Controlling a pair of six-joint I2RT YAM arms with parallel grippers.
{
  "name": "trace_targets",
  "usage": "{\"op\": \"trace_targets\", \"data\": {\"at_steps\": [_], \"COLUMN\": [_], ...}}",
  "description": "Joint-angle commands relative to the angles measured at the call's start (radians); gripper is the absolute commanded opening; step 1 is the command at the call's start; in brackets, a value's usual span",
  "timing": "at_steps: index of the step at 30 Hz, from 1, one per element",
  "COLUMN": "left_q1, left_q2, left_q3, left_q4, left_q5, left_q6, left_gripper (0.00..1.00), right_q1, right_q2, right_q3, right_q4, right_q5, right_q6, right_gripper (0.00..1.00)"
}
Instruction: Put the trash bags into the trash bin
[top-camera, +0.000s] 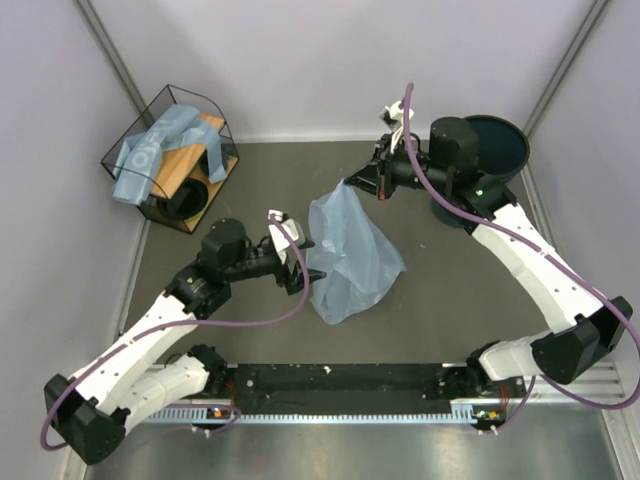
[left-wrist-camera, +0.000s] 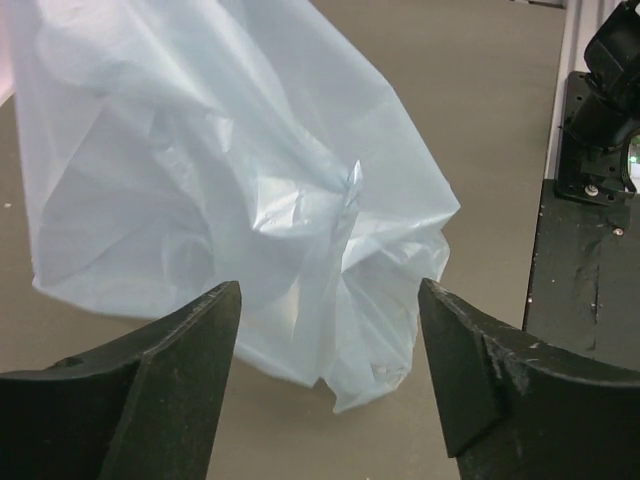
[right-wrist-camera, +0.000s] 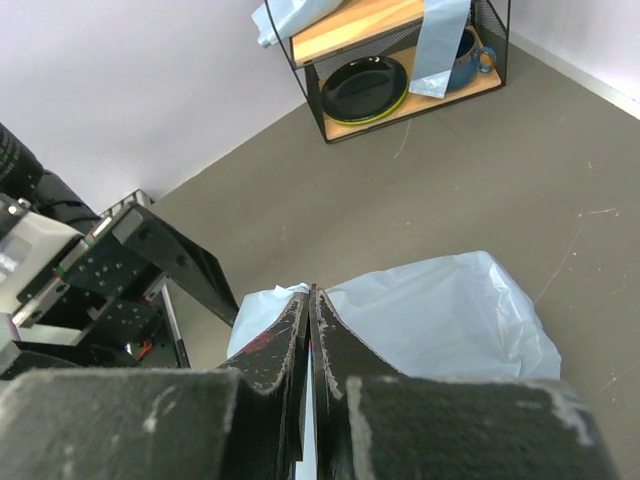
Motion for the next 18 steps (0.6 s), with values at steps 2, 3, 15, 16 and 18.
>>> {"op": "trace_targets", "data": {"at_steps": [2, 3, 15, 16, 18], "left_q1": [-0.070, -0.084, -0.132, -0.133, -0.133], "left_q2": [0.075, 0.081, -0.013, -0.006, 0.020], "left_q3": [0.000, -0.003, -0.071, -0.072, -0.077], "left_q4": [0.151, 0.161, 0.111, 0.114, 0.151], "left_q5": [-0.042, -0.054, -0.079, -0.082, -0.094], "left_q6": [-0.009, -0.006, -0.058, -0.060, -0.083], "left_gripper": [0.68, 0.68, 0.43, 0.43, 0.47], "right_q1": [0.028, 0.031, 0.054, 0.056, 0.056], "right_q2": [-0.013, -0.009, 0.050, 0.050, 0.048], "right_q3": [0.012, 0.017, 0.069, 0.069, 0.064], "right_q4": [0.035, 0.033, 0.048, 0.053, 0.071], "right_q5": [0.010, 0.008, 0.001, -0.004, -0.017], "right_q6": [0.012, 0.010, -0.002, 0.003, 0.024], "right_gripper": [0.00, 0.00, 0.00, 0.00, 0.00]}}
